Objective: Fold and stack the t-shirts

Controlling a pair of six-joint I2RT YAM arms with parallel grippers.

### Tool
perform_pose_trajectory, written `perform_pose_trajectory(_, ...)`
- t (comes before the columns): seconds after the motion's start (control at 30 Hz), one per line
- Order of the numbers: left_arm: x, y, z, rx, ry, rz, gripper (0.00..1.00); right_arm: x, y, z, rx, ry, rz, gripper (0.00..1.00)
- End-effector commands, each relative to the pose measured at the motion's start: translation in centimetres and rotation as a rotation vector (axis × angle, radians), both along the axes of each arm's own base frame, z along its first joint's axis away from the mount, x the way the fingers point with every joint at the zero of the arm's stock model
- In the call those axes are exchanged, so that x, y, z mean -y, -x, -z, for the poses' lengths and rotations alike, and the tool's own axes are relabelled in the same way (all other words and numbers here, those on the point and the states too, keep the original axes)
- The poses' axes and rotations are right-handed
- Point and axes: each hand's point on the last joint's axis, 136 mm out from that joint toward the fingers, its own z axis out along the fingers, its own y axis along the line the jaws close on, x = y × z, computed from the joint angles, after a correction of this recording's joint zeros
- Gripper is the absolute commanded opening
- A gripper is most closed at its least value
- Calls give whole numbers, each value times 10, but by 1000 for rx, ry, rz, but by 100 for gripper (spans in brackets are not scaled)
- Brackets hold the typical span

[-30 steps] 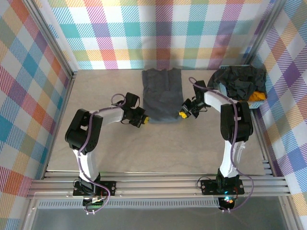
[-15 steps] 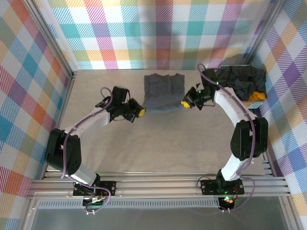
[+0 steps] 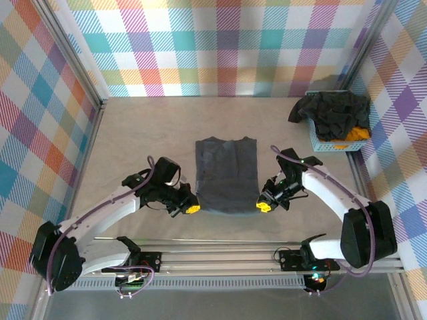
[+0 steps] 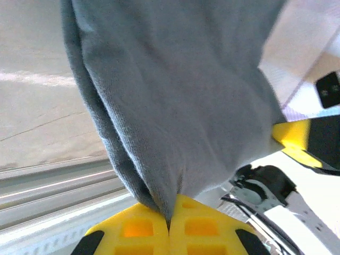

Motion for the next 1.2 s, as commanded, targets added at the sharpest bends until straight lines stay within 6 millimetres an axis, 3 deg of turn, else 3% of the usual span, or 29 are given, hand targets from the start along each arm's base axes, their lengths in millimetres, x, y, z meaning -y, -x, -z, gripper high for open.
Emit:
perform_pose_trajectory(0.0,6,-23,-32,98,33,-55,0,1,-11,-29,34,14,26,0)
perform_pose_trajectory(0.17,16,-65,-66,197,64,-122,0,3,-48,-66,102,46,78,0)
perform_pose_trajectory(0.33,12,-113,-83,251,27,-199,0,2,-93,-87,129,29,144,0)
perform_pose_trajectory(0.53,-6,-201,-63,237,-12,-345,0,1,-185,-72,144,5,246,0)
perform_pose_trajectory(0.67,-8,-266,-26,204,-42,-395,0,-2,-263,-51,203,-18,287,0)
perform_pose_trajectory(0.7,-10,-278,-14,199,-70,-400,0,-5,-282,-46,230,-22,269,7)
perform_pose_trajectory(0.77,-13,-295,6,178,-113,-400,0,-12,-313,-36,291,-47,222,31)
perform_pose_trajectory(0.8,-14,-304,9,180,-119,-408,6,-16,-325,-34,312,-62,203,39)
perform_pose_trajectory(0.83,-14,-310,6,195,-118,-416,20,-16,-331,-33,319,-55,189,43)
perform_pose_trajectory(0.87,-16,-315,-1,218,-130,-425,36,-13,-335,-33,326,-33,173,46)
perform_pose_trajectory(0.93,-21,-316,-21,269,-158,-431,58,-8,-335,-40,346,4,163,49)
perform_pose_trajectory(1.07,-19,-286,-55,312,-160,-458,61,0,-314,-65,437,19,181,50)
perform_pose_trajectory(1.17,9,-236,-38,225,-80,-487,59,6,-284,-88,578,-24,240,51)
